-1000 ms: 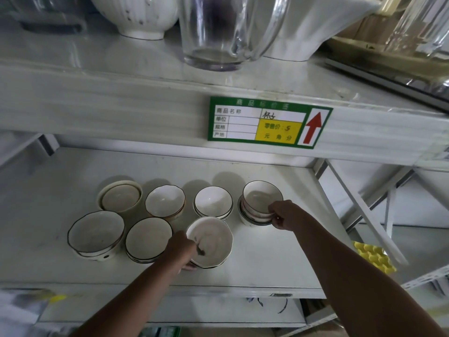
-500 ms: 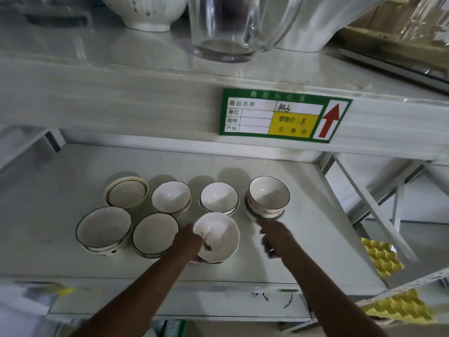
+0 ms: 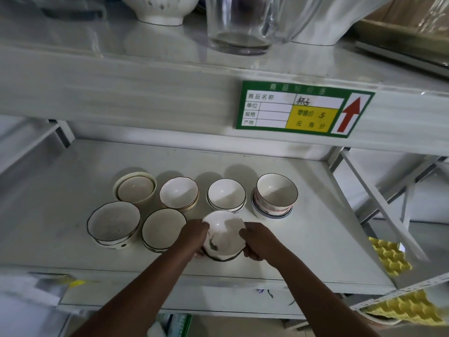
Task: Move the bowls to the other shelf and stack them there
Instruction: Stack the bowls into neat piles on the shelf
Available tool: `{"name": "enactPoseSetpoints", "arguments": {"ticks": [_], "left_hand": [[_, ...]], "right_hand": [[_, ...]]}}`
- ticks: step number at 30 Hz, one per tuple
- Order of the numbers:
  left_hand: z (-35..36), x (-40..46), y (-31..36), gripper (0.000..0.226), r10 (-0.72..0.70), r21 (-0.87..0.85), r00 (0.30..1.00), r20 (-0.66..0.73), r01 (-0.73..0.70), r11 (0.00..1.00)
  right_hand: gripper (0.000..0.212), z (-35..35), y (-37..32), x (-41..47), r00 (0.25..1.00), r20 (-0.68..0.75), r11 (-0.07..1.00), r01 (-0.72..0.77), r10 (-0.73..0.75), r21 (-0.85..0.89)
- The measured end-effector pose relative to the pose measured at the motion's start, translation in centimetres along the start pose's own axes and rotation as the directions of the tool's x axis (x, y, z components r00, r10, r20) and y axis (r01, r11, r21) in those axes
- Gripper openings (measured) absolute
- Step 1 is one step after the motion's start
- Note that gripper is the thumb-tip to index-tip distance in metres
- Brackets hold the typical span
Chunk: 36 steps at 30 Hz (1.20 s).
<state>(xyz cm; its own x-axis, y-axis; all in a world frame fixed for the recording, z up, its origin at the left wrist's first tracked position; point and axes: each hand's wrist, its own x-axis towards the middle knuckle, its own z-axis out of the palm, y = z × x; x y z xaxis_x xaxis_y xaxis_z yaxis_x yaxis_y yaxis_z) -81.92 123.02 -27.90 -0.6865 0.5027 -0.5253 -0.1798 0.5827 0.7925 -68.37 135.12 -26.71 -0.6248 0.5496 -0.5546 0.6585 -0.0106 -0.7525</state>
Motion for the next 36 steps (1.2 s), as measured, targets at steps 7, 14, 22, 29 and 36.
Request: {"name": "enactPoseSetpoints", "arguments": {"ticks": [7, 14, 22, 29, 36], "left_hand": [[-0.2, -0.9, -0.1, 0.035, -0.063, -0.069, 0.996, 0.064, 0.067, 0.995], [0.0, 0.0, -0.9, 0.044, 0.029, 0.093, 1.000, -0.003, -0.028, 0.995], [-0.8, -1.6, 2.6, 0.036, 0.151, 0.086, 0.988, -0.024, -0.148, 0.985], [-2.5, 2.7, 8.8, 0.030, 0.341, 0.232, 0.936, -0.085, -0.315, 0.920], [-1.7, 6.3, 10.5, 0.036, 0.399, 0.370, 0.911, -0.104, -0.337, 0.866]], "right_hand": [[0.030, 0.1, 0.1, -0.3, 0.996, 0.056, 0.991, -0.059, 0.066, -0.120], [0.031, 0.6, 0.2, -0.3, 0.997, 0.071, 0.998, -0.016, 0.020, -0.056], [0.020, -0.9, -2.5, -1.1, 0.998, 0.027, 0.998, 0.066, -0.065, -0.025], [0.018, -2.4, -8.5, 0.4, 0.972, -0.215, 0.994, 0.104, -0.098, 0.016], [0.029, -1.5, -10.0, 2.1, 0.938, -0.347, 0.990, 0.071, -0.024, 0.123]]}}
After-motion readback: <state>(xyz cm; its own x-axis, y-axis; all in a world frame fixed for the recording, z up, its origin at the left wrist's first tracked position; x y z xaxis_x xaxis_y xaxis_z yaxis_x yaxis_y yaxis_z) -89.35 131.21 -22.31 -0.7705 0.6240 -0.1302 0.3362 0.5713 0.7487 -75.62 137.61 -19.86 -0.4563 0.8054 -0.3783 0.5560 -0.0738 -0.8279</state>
